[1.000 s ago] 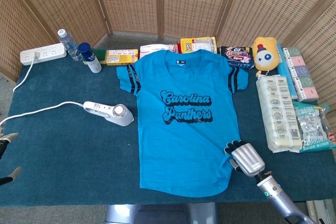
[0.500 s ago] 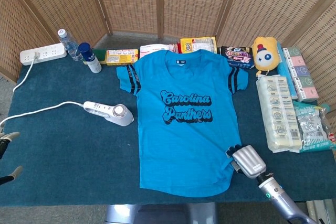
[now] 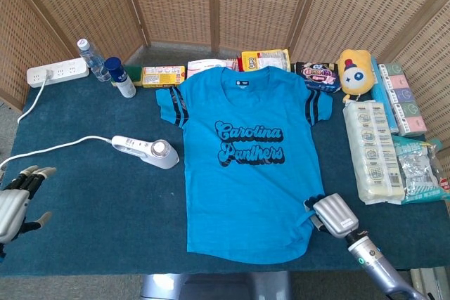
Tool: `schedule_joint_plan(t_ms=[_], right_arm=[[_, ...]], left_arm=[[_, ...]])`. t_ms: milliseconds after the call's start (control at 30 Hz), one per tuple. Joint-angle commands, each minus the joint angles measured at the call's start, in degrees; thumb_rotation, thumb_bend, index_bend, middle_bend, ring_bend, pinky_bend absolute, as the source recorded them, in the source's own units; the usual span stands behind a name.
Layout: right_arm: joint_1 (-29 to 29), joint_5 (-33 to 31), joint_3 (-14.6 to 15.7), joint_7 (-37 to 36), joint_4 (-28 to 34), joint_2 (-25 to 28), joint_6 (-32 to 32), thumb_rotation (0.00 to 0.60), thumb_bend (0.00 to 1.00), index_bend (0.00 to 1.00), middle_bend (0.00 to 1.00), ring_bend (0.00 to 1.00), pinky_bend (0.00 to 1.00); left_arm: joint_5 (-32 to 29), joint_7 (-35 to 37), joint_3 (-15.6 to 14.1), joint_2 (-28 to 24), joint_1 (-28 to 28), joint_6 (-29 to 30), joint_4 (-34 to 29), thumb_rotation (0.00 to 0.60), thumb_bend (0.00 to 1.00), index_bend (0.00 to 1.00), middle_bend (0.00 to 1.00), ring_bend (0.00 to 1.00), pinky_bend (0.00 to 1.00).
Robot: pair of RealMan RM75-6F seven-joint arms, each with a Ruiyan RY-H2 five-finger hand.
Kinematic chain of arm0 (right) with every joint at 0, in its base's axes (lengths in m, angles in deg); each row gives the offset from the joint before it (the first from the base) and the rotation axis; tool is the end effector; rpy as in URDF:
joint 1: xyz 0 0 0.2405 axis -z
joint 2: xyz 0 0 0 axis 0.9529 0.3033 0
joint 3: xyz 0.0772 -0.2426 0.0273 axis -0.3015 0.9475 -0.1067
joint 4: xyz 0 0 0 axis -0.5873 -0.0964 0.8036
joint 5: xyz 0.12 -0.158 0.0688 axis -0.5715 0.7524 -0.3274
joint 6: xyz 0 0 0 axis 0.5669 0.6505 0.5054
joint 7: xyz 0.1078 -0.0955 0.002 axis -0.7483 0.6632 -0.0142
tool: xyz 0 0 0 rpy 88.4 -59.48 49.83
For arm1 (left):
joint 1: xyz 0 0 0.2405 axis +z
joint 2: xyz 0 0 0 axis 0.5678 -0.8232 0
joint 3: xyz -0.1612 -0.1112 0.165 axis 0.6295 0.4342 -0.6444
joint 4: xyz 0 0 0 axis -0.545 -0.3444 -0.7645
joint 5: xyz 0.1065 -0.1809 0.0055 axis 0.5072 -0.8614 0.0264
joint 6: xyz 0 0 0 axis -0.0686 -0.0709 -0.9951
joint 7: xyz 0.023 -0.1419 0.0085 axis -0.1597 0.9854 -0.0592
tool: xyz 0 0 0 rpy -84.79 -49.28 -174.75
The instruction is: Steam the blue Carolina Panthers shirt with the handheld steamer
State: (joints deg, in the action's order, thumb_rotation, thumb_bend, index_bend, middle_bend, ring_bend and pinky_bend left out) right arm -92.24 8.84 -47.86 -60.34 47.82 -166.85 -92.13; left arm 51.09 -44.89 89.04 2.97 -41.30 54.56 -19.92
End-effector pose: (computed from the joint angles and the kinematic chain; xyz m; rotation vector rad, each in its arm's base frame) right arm -0.2941 -0.2208 0.0194 1.9955 -0.8025 0.8418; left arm -0.2835 0.1758 0.1717 -1.5057 -1.0620 -0.8271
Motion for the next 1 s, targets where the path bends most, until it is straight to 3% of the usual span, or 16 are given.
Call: schedule_joint_plan(t_ms=[33,467,767,1000], right_arm=[[0.04,-0.29,-0.09,-0.37,0.1,0.2,-0.04,0.6,0.57,0.6,0.55,0.57,0.68],[0.03,-0.61,-0.03,-0.7,0.56,0.72,-0.09,0.6,0.57,0.6,0.55,0.58,0.69],[-0.26,-0.99,-0.26,-1.2,-0.05,0.38,0.33,0.6,0.57,0.6,0.55,0.58,0.69],[-0.54,-1.32,-0.51,-1.73,-0.68,0.1,0.66,0.6,0.57,0.6,0.55,0.58,0.69]], left_arm=[[-3.0,-3.19,2.6,0.78,-4.64,-5.21,0.28,0.6,0.24,0.14,0.2,0.11,0.26],[-13.3,-8.06,8.14,9.28,-17.14,-19.43,8.49,0.6,0.24,0.14,0.2,0.11,0.26],[-17.88,-10.25,10.28,16.72,-23.33,-24.01,17.02,0.6,0.27,0.14,0.2,0.11,0.26],[-18.01,-10.6,10.58,22.97,-26.09,-24.27,23.58,0.6,0.29,0.14,0.2,0.11,0.26]])
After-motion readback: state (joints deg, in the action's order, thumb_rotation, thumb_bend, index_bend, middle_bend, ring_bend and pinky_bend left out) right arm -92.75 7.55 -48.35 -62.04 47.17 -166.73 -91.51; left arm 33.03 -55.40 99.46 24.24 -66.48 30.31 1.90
